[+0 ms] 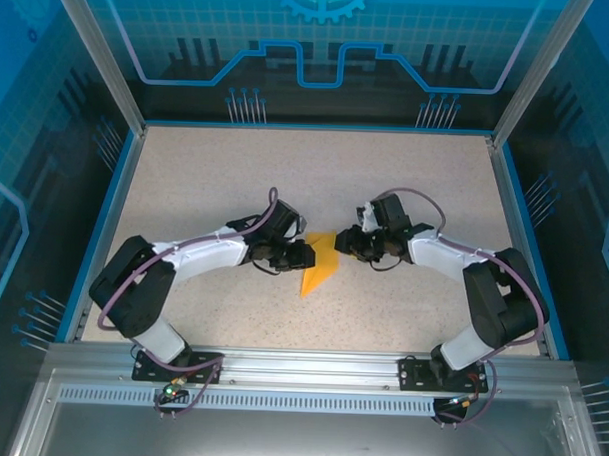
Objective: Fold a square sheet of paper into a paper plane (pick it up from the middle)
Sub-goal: Fourth fold the wing at the center of the table, then turn over the paper at the center of the table.
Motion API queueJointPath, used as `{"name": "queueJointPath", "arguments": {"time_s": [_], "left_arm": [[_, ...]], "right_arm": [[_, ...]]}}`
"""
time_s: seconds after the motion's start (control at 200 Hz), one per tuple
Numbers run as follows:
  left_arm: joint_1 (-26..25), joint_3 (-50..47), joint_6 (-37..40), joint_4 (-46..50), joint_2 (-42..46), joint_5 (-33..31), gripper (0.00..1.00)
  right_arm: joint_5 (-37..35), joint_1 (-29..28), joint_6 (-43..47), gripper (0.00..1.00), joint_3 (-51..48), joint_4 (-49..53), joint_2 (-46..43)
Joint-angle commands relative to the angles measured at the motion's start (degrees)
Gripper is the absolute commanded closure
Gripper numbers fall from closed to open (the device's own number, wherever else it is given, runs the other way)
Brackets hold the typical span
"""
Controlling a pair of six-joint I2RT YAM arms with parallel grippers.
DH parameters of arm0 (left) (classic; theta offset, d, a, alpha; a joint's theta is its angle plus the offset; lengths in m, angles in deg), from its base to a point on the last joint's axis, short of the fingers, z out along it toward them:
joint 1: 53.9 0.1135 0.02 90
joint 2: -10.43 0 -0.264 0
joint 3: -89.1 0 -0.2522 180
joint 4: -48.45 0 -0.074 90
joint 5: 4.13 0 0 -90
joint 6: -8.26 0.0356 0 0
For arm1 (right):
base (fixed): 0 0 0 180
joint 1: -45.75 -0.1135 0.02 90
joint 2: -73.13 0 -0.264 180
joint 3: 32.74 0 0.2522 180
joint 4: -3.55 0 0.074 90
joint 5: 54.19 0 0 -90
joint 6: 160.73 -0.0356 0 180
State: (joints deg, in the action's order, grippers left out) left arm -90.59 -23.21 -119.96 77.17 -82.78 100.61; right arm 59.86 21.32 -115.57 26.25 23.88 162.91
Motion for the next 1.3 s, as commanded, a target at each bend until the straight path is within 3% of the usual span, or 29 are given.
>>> {"name": "queueJointPath", "arguments": {"time_s": [0.0, 0.82, 1.295], "left_arm": [[0.30, 3.04, 2.17, 4.18, -2.68, -3.18, 0.68], [0.30, 7.24, 4.19, 7.29, -10.97, -6.46, 0.68], [0.20, 7.36, 4.49, 8.24, -13.42, -5.95, 0.76]], "right_arm": [[0.52, -0.05, -2.17, 0.65, -3.01, -0.48, 0.00], [3.35, -2.11, -5.24, 0.62, -2.61, -7.19, 7.62], [3.63, -2.58, -7.89, 0.63, -1.68, -8.66, 8.45]]}}
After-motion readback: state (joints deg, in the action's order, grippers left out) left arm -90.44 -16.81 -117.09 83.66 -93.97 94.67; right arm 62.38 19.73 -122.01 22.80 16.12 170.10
